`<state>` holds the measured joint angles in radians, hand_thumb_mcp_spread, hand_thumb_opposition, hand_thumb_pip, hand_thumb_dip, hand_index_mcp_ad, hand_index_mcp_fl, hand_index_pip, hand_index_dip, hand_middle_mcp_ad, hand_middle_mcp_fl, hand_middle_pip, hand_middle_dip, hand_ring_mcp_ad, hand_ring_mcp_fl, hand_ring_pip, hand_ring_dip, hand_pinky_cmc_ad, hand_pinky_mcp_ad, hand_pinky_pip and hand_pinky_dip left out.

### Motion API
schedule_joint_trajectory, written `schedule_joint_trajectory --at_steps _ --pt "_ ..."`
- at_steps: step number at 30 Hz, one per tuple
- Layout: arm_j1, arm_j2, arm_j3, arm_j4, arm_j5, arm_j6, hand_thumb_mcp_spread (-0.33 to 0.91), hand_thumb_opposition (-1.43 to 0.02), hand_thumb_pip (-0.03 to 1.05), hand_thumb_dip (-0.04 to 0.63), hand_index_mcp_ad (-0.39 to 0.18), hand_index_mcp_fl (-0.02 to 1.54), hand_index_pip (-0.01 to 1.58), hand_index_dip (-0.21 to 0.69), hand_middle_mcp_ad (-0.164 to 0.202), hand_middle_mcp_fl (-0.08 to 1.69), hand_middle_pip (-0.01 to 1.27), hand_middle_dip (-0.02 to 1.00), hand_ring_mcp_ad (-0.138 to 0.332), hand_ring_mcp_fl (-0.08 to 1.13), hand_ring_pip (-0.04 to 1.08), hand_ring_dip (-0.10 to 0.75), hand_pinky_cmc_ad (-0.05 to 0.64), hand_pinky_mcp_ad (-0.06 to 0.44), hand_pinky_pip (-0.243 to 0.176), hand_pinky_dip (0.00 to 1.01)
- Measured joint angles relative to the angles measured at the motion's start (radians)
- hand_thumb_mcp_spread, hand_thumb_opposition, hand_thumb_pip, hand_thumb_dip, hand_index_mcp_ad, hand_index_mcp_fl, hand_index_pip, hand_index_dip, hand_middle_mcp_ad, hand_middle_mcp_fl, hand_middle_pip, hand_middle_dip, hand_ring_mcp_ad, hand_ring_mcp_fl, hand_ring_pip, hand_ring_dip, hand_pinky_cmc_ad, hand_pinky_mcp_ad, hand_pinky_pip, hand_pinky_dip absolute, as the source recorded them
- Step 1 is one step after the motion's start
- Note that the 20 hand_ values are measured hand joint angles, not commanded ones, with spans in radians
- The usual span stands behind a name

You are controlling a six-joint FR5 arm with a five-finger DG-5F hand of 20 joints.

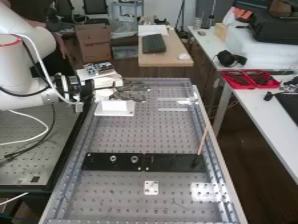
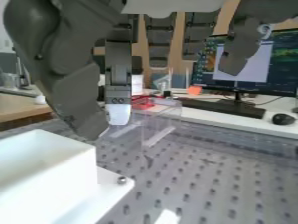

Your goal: Grab the smaller nut and place it in the white container

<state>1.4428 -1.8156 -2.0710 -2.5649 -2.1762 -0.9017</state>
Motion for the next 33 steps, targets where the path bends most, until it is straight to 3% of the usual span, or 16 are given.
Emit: schedule_joint_trajectory --at_steps 11,27,33 --pt "0.122 -0.014 0.001 0.037 -0.073 0.075 0.38 -0.85 0.74 0.222 -0.152 0.23 1.55 0.171 0.068 0.02 0.13 0.24 0.129 0.0 0.08 0.099 0.379 0.293 -0.061 0.18" --pt "0.155 -0.024 -0.03 0.048 -0.054 0.103 0.38 -0.85 0.74 0.222 -0.152 0.23 1.54 0.171 0.068 0.04 0.13 0.24 0.129 0.0 0.08 0.099 0.379 0.297 -0.061 0.18" --pt "0.151 -0.035 -0.018 0.006 -0.037 0.075 0.38 -0.86 0.75 0.223 -0.152 0.04 1.32 0.168 0.066 0.0 0.13 0.24 0.129 0.0 0.08 0.099 0.382 0.293 -0.061 0.18"
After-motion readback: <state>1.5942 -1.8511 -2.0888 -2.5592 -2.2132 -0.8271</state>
